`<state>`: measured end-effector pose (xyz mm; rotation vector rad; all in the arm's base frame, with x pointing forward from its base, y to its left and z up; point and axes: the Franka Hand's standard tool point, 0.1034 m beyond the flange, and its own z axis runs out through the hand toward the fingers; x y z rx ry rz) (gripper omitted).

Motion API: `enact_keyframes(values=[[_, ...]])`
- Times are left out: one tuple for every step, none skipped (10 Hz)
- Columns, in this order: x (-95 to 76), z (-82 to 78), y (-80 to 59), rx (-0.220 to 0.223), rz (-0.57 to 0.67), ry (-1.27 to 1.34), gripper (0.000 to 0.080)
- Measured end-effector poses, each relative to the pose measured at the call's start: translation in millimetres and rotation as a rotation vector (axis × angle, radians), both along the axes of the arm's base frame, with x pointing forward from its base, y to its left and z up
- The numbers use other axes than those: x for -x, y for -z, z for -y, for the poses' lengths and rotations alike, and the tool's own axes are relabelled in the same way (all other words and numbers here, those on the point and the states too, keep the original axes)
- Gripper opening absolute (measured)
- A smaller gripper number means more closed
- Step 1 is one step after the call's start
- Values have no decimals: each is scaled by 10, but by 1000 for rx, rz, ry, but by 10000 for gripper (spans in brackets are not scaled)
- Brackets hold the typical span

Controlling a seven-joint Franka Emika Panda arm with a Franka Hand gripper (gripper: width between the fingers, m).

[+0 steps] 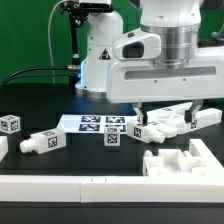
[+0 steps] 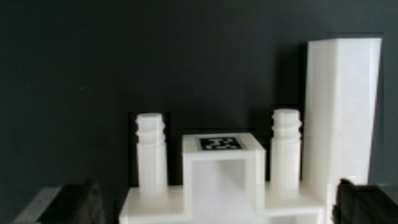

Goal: Assemble chair

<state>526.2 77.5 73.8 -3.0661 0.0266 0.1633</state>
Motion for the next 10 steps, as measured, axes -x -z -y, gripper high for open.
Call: enact_keyframes(values=[[-11,3,3,0,1,1,649],[-1,-4,10,0,1,-11,649],[55,-33,42,-5,1,-102,649],[166,-76,85,-8,14,-206,649],[309,-103,121,-10,21,-262,649],[425,-95,177,-12,37,-310,649],[432,-91,179,-12,28,-300,649],[418,-93,175,-12,31,-300,649],[423,-92,180,-12,30,-300,649],[437,-86,194,-13,34,-328,649]])
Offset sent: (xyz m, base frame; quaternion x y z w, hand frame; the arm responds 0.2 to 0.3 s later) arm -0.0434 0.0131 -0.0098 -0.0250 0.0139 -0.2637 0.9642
